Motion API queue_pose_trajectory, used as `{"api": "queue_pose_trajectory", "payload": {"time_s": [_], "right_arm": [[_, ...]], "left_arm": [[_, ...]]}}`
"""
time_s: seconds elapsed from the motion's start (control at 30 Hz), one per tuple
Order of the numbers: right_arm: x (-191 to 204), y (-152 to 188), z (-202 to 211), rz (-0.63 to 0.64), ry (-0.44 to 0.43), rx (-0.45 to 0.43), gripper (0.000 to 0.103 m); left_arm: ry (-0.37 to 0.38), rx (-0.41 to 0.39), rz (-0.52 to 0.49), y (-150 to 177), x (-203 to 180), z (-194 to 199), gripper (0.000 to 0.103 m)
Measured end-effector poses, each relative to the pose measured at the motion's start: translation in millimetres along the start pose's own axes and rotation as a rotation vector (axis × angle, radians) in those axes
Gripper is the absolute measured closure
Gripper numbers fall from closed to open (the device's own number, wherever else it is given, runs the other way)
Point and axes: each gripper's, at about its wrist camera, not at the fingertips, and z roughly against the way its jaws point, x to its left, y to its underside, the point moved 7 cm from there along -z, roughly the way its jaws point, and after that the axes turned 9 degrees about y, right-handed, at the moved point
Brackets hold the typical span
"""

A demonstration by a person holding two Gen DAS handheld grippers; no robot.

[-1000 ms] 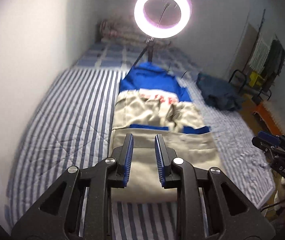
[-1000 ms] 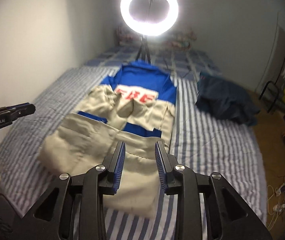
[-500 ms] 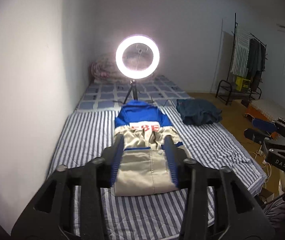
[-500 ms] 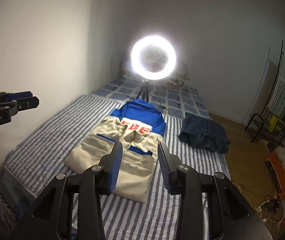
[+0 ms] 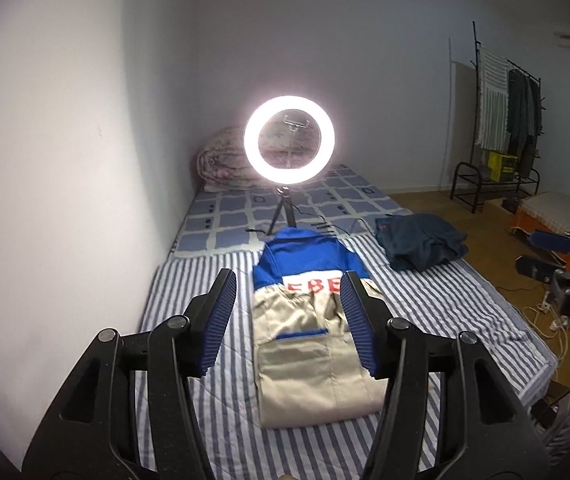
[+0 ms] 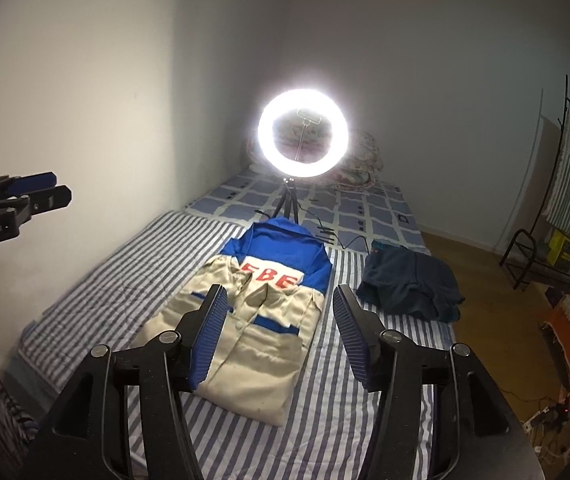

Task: Fold large clothes
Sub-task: 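Release the hem and lift both tools away from the folded jacket, then move both tools to the blue collar and grasp it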

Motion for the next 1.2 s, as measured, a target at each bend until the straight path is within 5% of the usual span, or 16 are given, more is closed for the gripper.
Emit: {"api": "queue_pose_trajectory", "payload": {"time_s": [0.6, 0.87, 1.2], "right_arm": [[-35, -9, -98, -0.068, -0.02, 0.077, 0.049], [-54, -5, -175, -0.093, -0.116, 0.164, 0.049], [-83, 9, -335, -0.224, -0.219, 0.283, 0.049]], "left_arm": [[0.012, 0.083, -0.001, -12, 38, -101, 0.043], [0.149, 0.214, 0.162, -6, 100, -206, 0.041], [0.226, 0.347, 0.269, 21, 161, -372, 0.041]]}}
